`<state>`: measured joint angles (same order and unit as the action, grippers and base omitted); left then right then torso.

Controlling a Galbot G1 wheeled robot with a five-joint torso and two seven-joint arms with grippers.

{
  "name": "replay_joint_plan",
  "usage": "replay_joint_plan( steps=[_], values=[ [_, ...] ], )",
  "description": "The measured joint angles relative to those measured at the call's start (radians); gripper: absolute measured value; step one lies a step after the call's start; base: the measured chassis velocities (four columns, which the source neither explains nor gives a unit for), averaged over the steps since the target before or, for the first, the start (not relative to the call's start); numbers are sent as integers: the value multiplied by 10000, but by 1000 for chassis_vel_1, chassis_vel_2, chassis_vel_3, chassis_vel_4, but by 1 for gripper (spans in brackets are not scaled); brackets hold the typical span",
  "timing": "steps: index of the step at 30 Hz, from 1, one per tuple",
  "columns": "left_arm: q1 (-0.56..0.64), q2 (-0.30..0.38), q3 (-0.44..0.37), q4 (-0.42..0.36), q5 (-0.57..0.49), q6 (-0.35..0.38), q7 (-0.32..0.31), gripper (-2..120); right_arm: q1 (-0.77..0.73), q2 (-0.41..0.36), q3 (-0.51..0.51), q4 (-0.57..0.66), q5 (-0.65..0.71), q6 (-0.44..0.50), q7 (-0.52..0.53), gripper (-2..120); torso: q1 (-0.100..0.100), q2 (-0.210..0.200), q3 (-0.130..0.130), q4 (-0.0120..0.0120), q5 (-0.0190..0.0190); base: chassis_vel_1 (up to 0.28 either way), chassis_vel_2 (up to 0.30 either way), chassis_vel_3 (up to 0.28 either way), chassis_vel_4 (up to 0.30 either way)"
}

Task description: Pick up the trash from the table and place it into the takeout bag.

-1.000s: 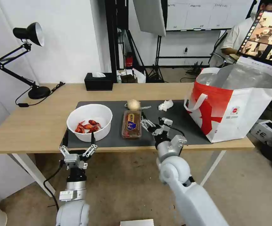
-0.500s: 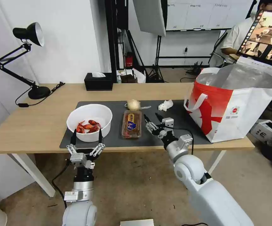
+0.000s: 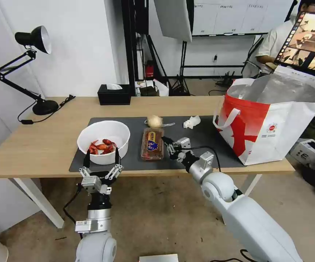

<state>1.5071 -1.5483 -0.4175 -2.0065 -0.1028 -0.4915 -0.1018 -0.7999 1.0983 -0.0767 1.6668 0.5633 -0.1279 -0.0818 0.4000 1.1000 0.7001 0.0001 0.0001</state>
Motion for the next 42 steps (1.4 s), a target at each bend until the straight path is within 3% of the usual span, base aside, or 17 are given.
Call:
replay_joint_plan(
  steps=[11, 17, 23, 24, 28, 34, 42],
  values=[
    [-35, 0, 877, -148, -704, 375, -477, 100, 807, -98, -669, -429, 260, -364, -23, 0, 0, 0, 0, 0, -1, 0, 0, 0, 0],
    [33, 120, 1436, -453, -1540, 932, -1044, 100, 1033, -120, -771, -501, 326, -505, 19, 0, 0, 0, -1, -1, 0, 0, 0, 0, 0],
    [28, 171, 1519, -611, -2130, 1356, -1296, 100, 1069, -126, -781, -505, 326, -519, 24, 0, 0, 0, -1, -1, -1, 0, 0, 0, 0],
    [28, 235, 1566, -877, -2861, 1973, -1577, 100, 1071, -157, -785, -492, 326, -536, 25, 0, 0, 0, -1, -1, 0, 0, 0, 0, 0],
    [3, 348, 1668, -1215, -3839, 2855, -1891, 100, 1071, -198, -832, -483, 317, -589, 4, 0, 0, 0, -1, -1, 0, 0, 0, 0, 0],
    [-20, 398, 1733, -1593, -4748, 3542, -2134, 100, 1075, -210, -899, -480, 278, -649, -33, 0, 0, 0, -1, -1, 0, 0, 0, 0, 0],
    [-150, 420, 1651, -2379, -6892, 4867, -2798, 100, 1270, -229, -1028, -471, 268, -726, -68, 0, 0, 0, -1, -1, -1, 0, 0, 0, 0]
  ],
)
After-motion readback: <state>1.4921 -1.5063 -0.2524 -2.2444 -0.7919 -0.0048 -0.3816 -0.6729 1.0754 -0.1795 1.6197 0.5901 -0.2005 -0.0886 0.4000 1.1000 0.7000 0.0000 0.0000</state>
